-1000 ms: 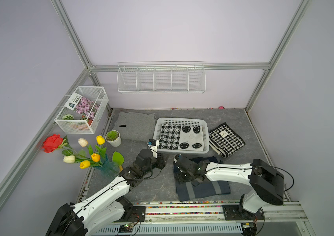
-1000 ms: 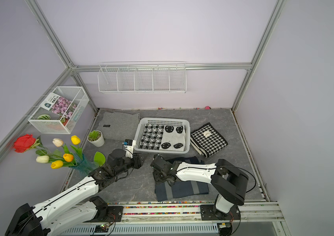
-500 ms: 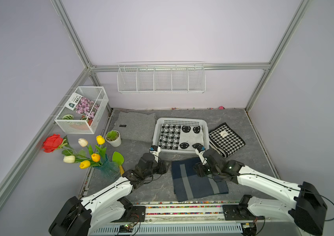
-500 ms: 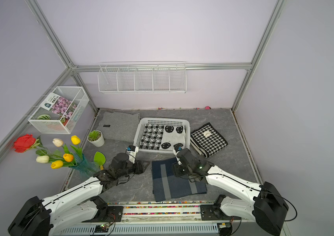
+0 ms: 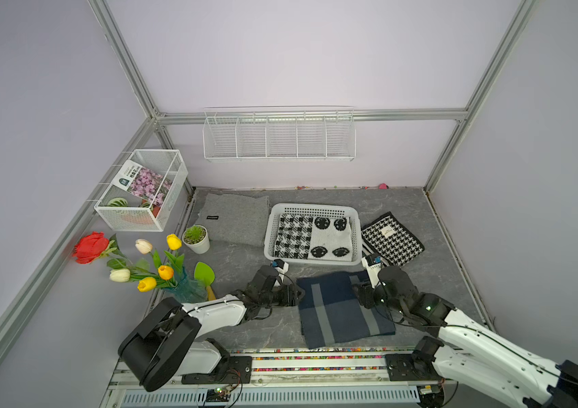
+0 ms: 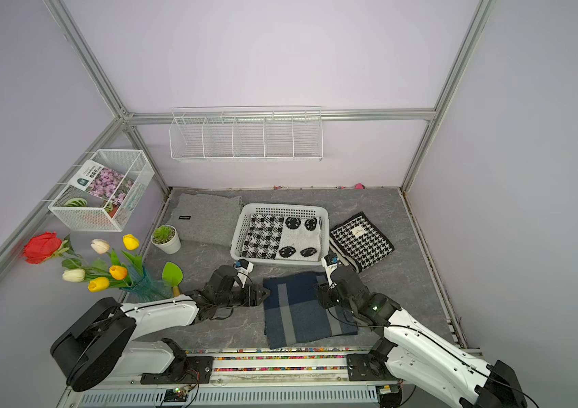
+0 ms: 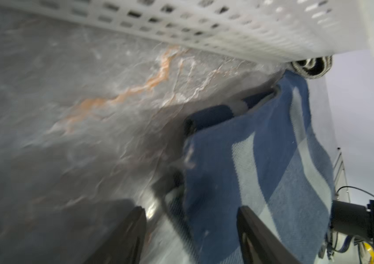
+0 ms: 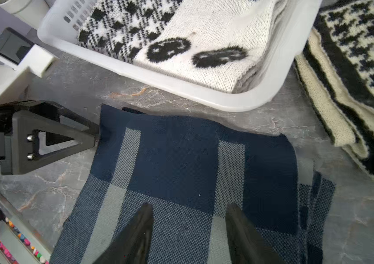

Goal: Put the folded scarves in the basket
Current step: Adjust the scarf at the center of the board, then pick up the scarf at the center of the board.

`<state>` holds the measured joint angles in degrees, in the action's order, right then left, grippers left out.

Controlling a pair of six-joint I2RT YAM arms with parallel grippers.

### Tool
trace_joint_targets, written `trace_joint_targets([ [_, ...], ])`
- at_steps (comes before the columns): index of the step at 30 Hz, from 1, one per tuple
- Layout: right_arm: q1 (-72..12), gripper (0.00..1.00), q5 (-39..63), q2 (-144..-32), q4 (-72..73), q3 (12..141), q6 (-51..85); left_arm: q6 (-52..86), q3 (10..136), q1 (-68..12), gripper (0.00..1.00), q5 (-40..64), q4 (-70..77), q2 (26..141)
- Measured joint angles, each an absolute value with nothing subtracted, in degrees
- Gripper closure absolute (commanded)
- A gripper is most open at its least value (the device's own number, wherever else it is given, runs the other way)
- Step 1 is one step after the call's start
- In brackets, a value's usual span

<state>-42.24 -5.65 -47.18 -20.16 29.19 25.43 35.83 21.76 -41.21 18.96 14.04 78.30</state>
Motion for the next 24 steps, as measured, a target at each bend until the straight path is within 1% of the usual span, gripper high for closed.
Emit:
trace_joint_targets([
  [3, -42.24, 0.43, -6.42, -47.24, -20.23, 29.17, 25.45, 36.62, 22.31, -42.59, 0.34, 19.64, 17.02, 80.73],
  [6, -42.24, 0.43, -7.11, -47.99, -20.51, 29.17, 25.45, 37.04, 23.51, -45.74, 0.36, 19.81, 18.87, 83.22],
  [8, -42.24, 0.43, -7.68, -48.47, -20.95, 29.17, 25.45, 37.43, 24.29, -47.05, 0.41, 20.25, 20.53, 85.19],
  [9, -42.24, 0.43, -7.92, -48.58, -21.23, 29.17, 25.47, 37.47, 24.80, -47.35, 0.46, 20.67, 21.26, 86.35],
  [10, -42.24, 0.43, -8.14, -48.58, -21.52, 29.17, 25.47, 37.54, 25.30, -47.51, 0.56, 21.15, 21.76, 87.37],
  [13, -42.24, 0.43, -9.23, -48.58, -21.91, 29.17, 25.65, 37.56, 26.41, -47.55, 0.90, 21.89, 22.15, 90.04],
  [14, -42.22, 0.42, -9.52, -48.58, -22.04, 29.17, 25.67, 37.39, 26.55, -47.62, 0.96, 22.06, 21.87, 90.59],
  [15, -42.22, 0.42, -9.72, -48.58, -22.09, 29.17, 25.69, 37.23, 26.65, -47.55, 1.00, 22.33, 21.76, 90.83],
  [18, -41.95, 0.37, -10.11, -48.71, -22.06, 29.17, 25.87, 36.45, 26.98, -47.44, 1.00, 22.28, 20.71, 90.74],
  [20, -41.25, 0.36, -10.28, -49.39, -22.15, 29.19, 26.26, 36.10, 27.03, -46.74, 1.00, 22.52, 20.05, 90.52],
  [24, -37.93, 0.32, -10.00, -51.11, -22.65, 29.19, 27.22, 35.31, 25.47, -42.89, 1.00, 23.70, 17.93, 87.92],
])
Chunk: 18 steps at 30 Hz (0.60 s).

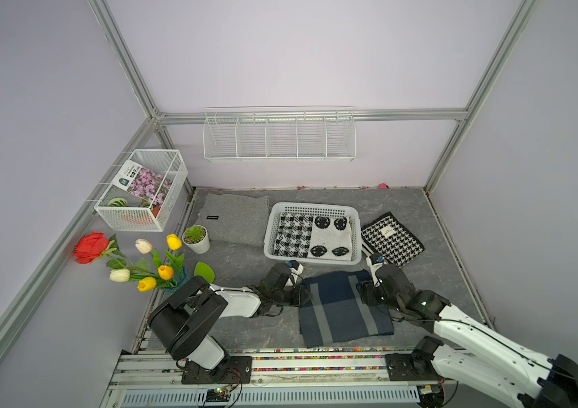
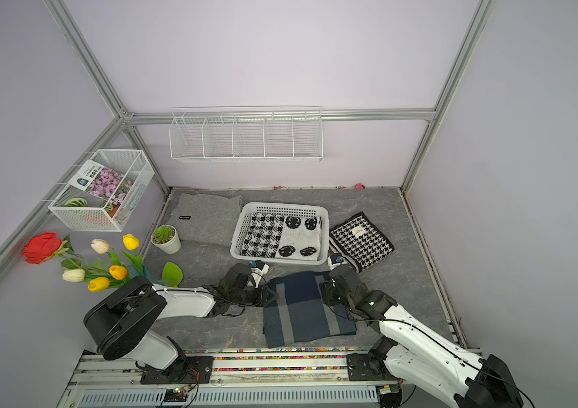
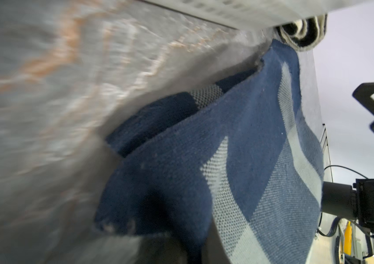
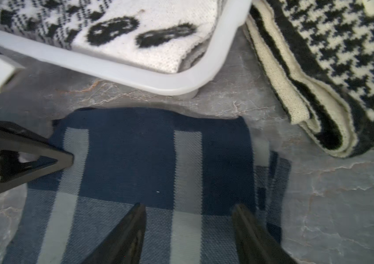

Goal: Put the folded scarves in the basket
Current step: Pick up the scarf at the center of the board.

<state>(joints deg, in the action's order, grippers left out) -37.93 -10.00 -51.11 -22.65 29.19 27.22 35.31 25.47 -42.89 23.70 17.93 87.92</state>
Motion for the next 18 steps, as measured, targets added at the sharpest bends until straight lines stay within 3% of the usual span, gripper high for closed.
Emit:
trace_joint_targets([
  [3, -35.64, 0.32, -9.15, -52.36, -22.59, 29.19, 27.81, 34.41, 24.01, -40.71, 0.99, 22.57, 14.57, 84.16],
  [6, -35.05, 0.31, -8.71, -55.37, -22.46, 29.19, 28.25, 33.89, 23.00, -40.51, 0.76, 20.38, 10.94, 80.18],
  [9, -34.24, 0.31, -8.05, -60.12, -22.37, 29.19, 28.80, 33.80, 22.59, -40.51, 0.61, 18.22, 8.56, 77.67],
  [18, -27.33, 0.28, -0.14, -70.54, -19.86, 30.46, 29.10, 33.80, 22.28, -40.51, 0.47, 16.19, 6.68, 75.50],
])
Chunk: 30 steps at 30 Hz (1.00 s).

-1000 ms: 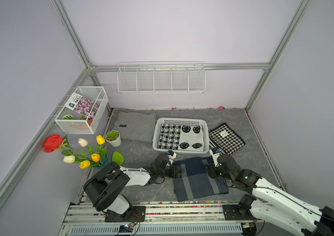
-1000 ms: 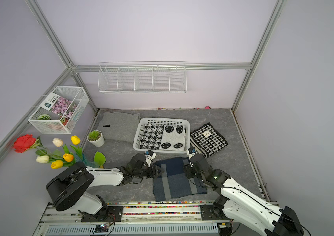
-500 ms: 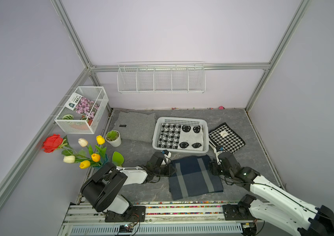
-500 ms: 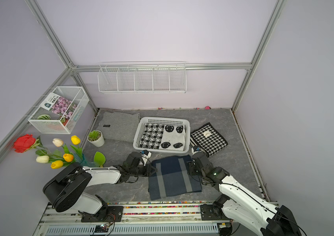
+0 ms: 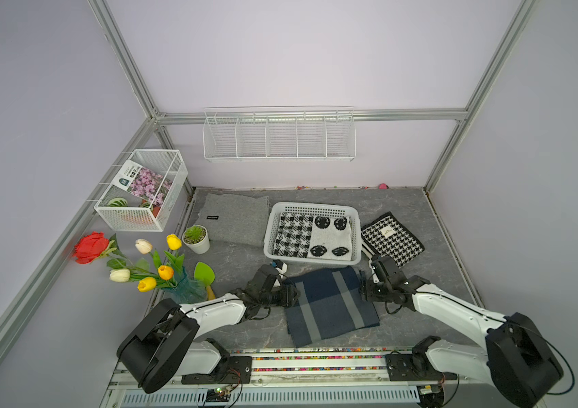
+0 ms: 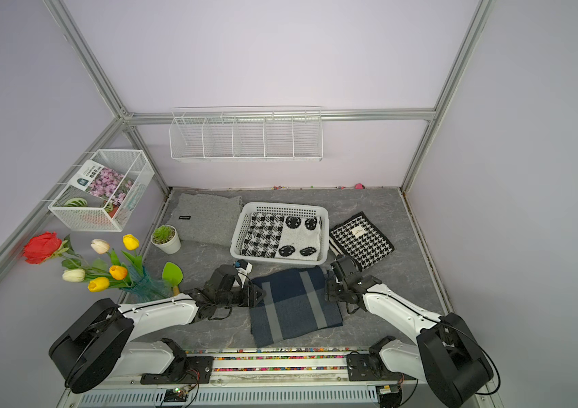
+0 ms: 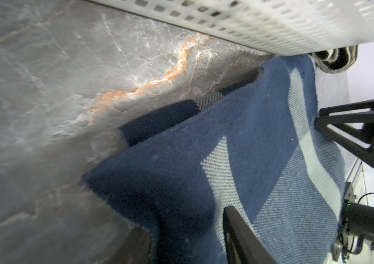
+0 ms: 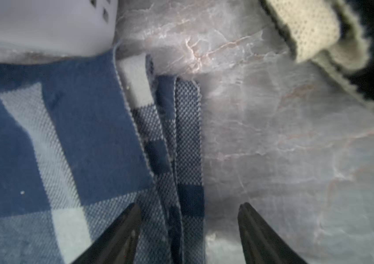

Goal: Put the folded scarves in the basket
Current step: Pick up the scarf at the center of the board.

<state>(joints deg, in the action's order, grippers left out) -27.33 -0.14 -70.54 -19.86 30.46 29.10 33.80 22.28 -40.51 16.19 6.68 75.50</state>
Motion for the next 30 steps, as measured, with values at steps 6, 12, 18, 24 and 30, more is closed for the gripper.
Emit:
trace_joint_targets([
  [6, -26.96, 0.28, 4.91, -75.61, -17.74, 33.36, 28.69, 33.82, 21.82, -40.51, 0.46, 15.49, 6.20, 74.74],
  [12, -26.96, 0.28, 5.61, -76.71, -17.58, 34.13, 28.67, 33.82, 21.85, -40.51, 0.45, 15.81, 7.11, 75.18],
  [18, -26.96, 0.37, 5.15, -78.94, -18.04, 35.99, 28.62, 33.89, 21.82, -40.56, 0.44, 14.74, 6.35, 74.61],
  [24, -27.64, 0.49, 3.64, -80.40, -18.92, 37.10, 28.40, 33.98, 21.87, -42.72, 0.40, 11.77, 5.58, 73.93],
  [30, -30.24, 0.70, 1.67, -82.81, -19.77, 39.16, 28.32, 34.04, 21.52, -43.53, 0.38, 9.50, 3.20, 71.96],
])
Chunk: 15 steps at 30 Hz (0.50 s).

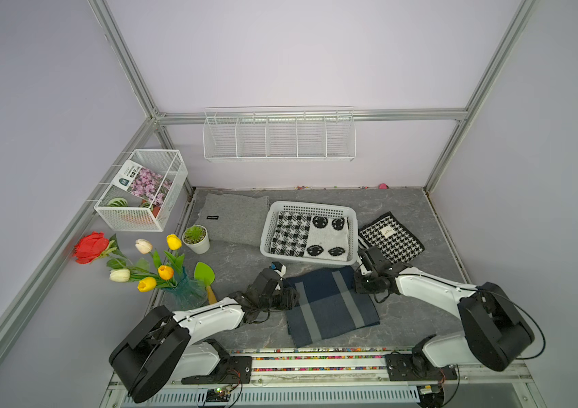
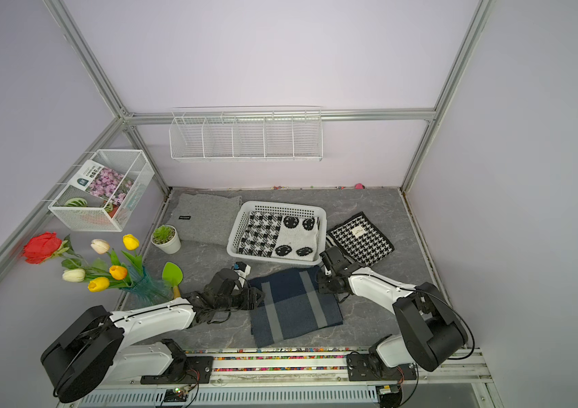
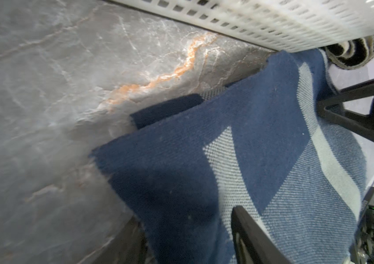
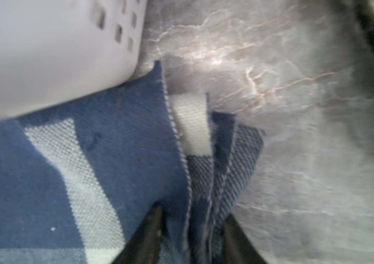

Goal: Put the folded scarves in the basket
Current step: Pick up the scarf at the center of the board.

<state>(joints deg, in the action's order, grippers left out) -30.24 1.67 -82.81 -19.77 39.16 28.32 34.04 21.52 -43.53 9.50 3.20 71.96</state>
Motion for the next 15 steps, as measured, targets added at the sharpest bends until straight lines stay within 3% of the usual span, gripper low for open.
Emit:
trace_joint_targets([
  [9, -30.85, 0.86, 1.56, -82.65, -19.57, 39.24, 28.25, 34.02, 21.52, -43.57, 0.34, 8.75, 2.68, 71.57],
  [12, -30.85, 0.95, 1.56, -82.52, -19.59, 39.22, 28.25, 34.00, 21.52, -43.59, 0.29, 8.78, 2.90, 71.55],
  [15, -30.85, 0.97, 1.56, -82.21, -19.49, 38.98, 28.25, 34.04, 21.52, -43.66, 0.20, 8.88, 3.55, 71.61],
])
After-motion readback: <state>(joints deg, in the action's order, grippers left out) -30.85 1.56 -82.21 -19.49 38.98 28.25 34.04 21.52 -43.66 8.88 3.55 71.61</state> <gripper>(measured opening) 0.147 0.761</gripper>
